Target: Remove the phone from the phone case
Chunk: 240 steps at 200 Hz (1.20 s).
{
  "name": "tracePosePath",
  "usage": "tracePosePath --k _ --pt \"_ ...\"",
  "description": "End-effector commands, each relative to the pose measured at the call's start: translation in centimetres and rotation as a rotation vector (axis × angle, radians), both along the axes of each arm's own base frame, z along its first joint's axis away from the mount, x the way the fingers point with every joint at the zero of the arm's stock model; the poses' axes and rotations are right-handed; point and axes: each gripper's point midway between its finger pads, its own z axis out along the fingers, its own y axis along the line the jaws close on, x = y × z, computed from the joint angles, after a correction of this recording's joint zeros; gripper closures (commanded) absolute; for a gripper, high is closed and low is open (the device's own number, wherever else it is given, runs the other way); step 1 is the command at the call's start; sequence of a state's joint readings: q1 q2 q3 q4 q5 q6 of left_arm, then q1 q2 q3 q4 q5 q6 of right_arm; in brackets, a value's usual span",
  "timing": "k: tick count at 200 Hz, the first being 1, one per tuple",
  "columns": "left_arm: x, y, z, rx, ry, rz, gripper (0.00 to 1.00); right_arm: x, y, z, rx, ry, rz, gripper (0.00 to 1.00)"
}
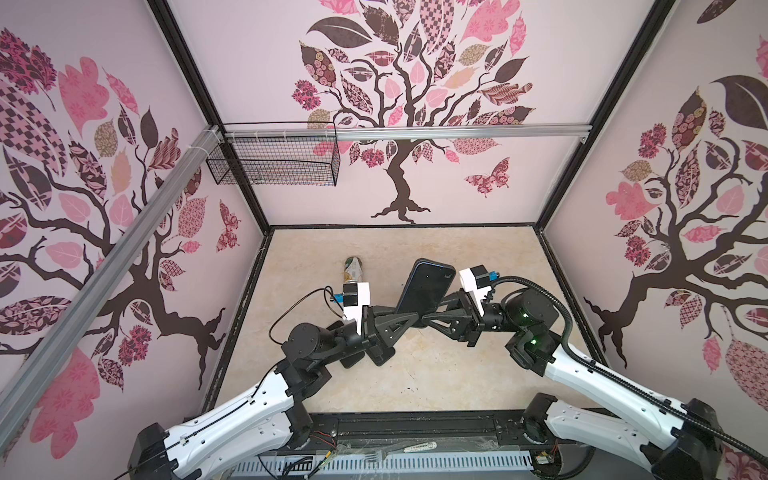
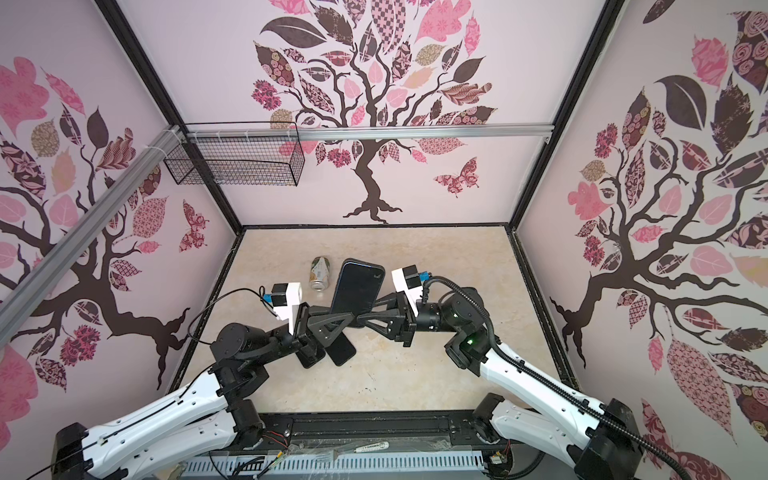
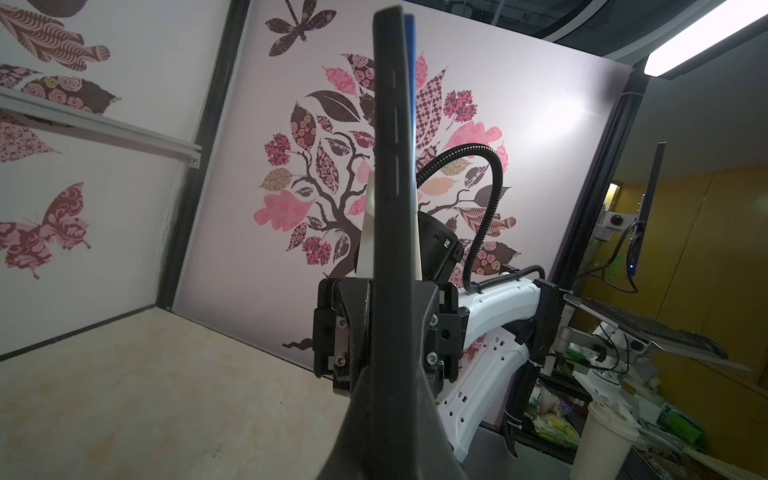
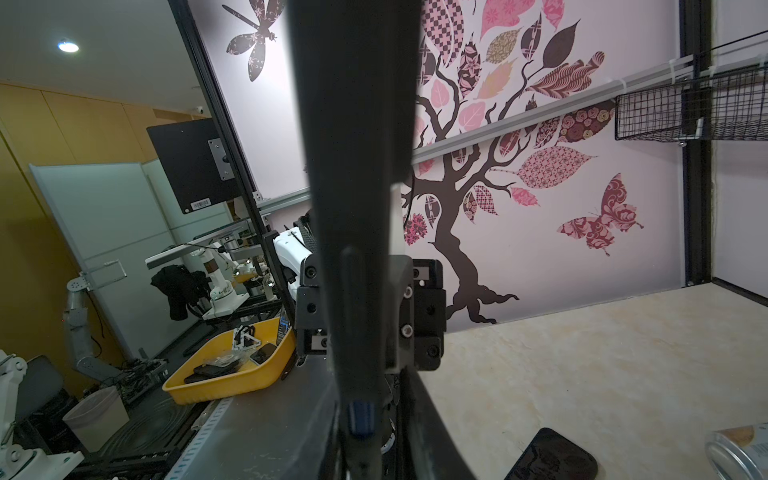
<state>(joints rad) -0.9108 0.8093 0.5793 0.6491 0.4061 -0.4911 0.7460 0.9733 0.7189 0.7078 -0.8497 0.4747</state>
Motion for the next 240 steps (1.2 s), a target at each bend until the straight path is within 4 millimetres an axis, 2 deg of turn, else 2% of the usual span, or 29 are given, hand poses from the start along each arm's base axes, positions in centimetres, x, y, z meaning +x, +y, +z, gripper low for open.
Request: tracePosePath --k 1,54,116,148,162,165,168,177,195,237,240 --pt "-1.1 0.8 2.9 -0.073 -0.068 -0.017 1.00 -0.7 -0.2 2.3 0.046 -0.054 0.016 0.77" --pt "-1.0 0.4 2.5 -0.061 -0.056 -0.027 1.00 -1.1 -0.3 2.5 0.048 -0.055 0.030 0.83" --pt "-0.8 0.3 2.1 -0.042 -0.047 -0.017 1.00 -1.1 -0.6 2.4 0.039 -0.050 0.015 1.00" --pt "-0.3 0.7 1.6 -0.024 -0.034 0.026 1.00 -0.5 -0.9 2.2 0.042 -0.045 -0.042 1.00" --pt "0.2 1.0 1.3 -0.014 -0.015 0.060 0.77 0.0 -1.4 2.3 0.064 -0.054 -0.098 1.00" --pt "0.2 1.1 1.2 -0.010 -0.012 0.067 0.58 0.0 -1.5 2.4 0.068 -0.058 -0.107 1.00" --pt "0.3 1.1 1.1 -0.006 -0.012 0.074 0.46 0.1 -1.6 2.4 0.072 -0.061 -0.117 1.00" --pt "0.5 1.4 0.9 0.011 -0.012 0.096 0.33 0.2 -1.9 2.5 0.082 -0.072 -0.145 1.00" --pt "0.6 2.0 0.3 0.058 -0.029 0.141 0.28 0.8 -2.5 2.4 0.091 -0.081 -0.211 1.00" --pt "0.8 4.0 -0.1 0.186 -0.118 0.272 0.28 2.8 -3.9 2.1 0.011 -0.145 -0.412 1.00" --pt "0.9 4.0 -0.6 0.216 -0.111 0.278 0.28 3.1 -4.1 2.1 0.009 -0.136 -0.433 1.00"
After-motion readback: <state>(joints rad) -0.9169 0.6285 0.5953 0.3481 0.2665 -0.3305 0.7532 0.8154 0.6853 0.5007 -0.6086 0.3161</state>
